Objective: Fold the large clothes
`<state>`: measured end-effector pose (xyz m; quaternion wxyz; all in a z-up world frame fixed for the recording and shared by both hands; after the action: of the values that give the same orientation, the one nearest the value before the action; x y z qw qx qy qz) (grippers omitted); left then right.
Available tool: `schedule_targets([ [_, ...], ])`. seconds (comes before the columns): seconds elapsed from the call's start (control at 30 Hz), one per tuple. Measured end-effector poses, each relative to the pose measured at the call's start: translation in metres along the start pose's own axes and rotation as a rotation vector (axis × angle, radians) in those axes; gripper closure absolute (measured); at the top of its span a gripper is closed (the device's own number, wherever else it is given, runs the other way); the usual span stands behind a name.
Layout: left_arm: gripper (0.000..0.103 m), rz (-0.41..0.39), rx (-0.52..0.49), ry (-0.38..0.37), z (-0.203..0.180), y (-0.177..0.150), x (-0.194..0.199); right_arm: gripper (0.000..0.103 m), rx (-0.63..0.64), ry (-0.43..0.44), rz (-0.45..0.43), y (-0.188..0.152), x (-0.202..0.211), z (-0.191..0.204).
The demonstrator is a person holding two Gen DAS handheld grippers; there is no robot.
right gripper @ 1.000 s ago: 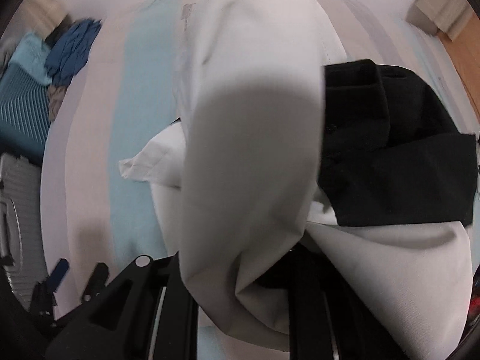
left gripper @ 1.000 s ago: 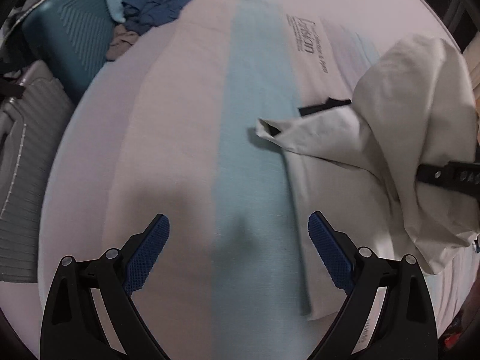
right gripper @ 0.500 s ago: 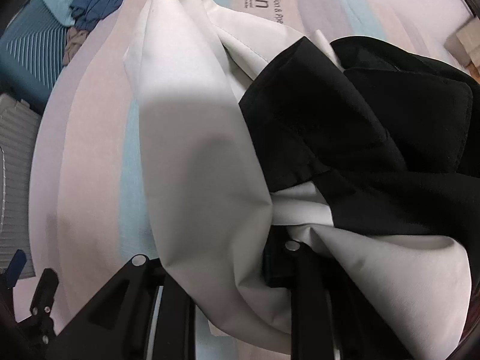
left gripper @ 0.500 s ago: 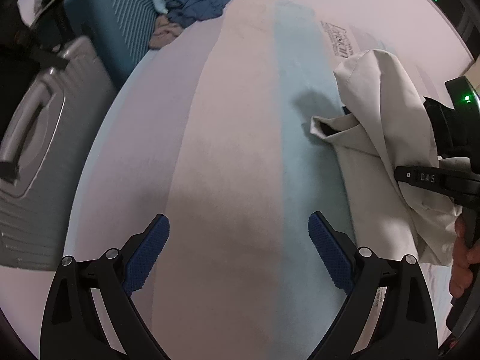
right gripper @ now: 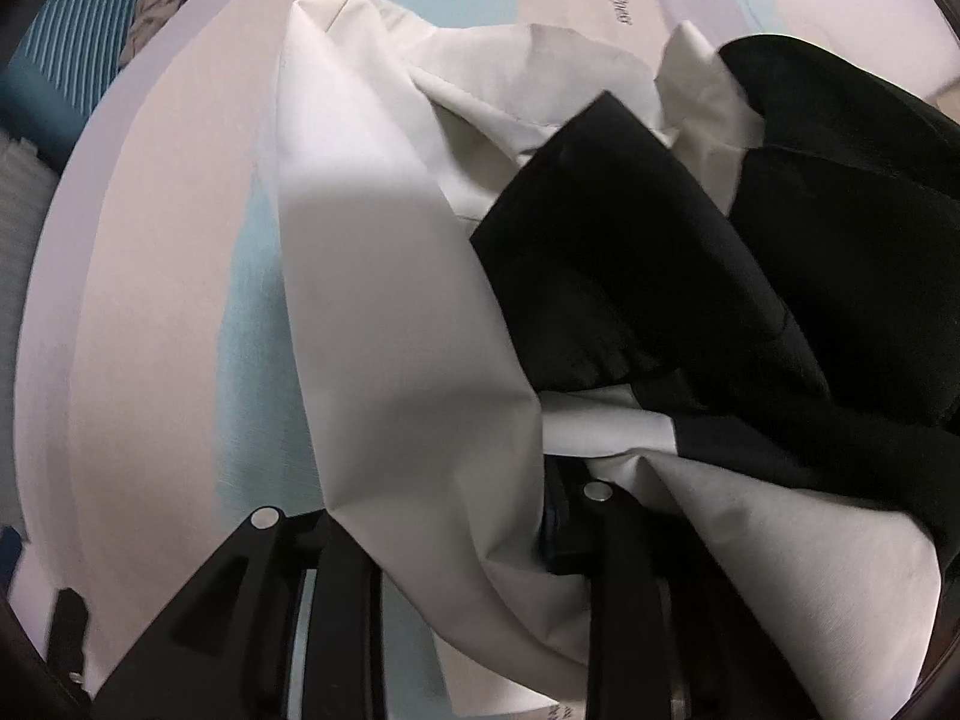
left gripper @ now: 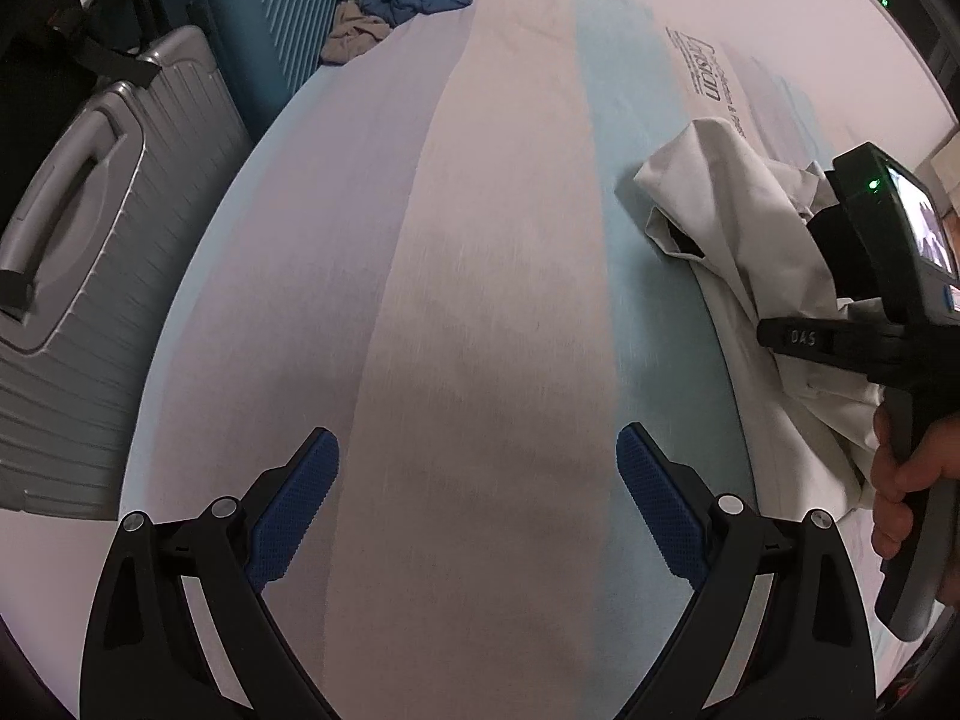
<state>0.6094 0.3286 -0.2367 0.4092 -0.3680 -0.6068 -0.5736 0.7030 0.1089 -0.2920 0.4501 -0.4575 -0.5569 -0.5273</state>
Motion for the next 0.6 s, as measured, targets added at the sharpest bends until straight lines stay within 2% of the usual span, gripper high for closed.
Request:
schedule_targets([
  [0.13,0.011,0.008,0.002,-0.003,0.0,-0.007,-0.001,0.071,0.059,-0.005,-0.026,-0.003,0.008,0.003],
  [0.2,0.011,0.014,0.012,-0.004,0.001,-0.01,-0.002,0.057,0.083,0.006,-0.046,-0.005,0.014,0.008],
  [0.4,0.011,0.001,-0.005,0.01,0.003,-0.014,0.006,0.034,0.093,0.016,-0.085,-0.011,0.027,0.017],
  [0.6,0.011,-0.017,0.018,0.017,0.008,-0.011,0.018,0.029,0.087,0.018,-0.123,-0.019,0.05,0.027],
])
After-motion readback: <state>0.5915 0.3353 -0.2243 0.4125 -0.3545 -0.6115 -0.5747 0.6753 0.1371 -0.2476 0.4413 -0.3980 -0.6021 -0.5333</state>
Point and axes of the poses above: each gripper's, at about its wrist camera, not at the fingertips, and x roughly against the way its jaws point, z to its left, y to its top, the point moved 9 cm from there along -x, roughly the way its jaws point, and after that the axes turned 3 degrees about y, right-handed, at the moved point
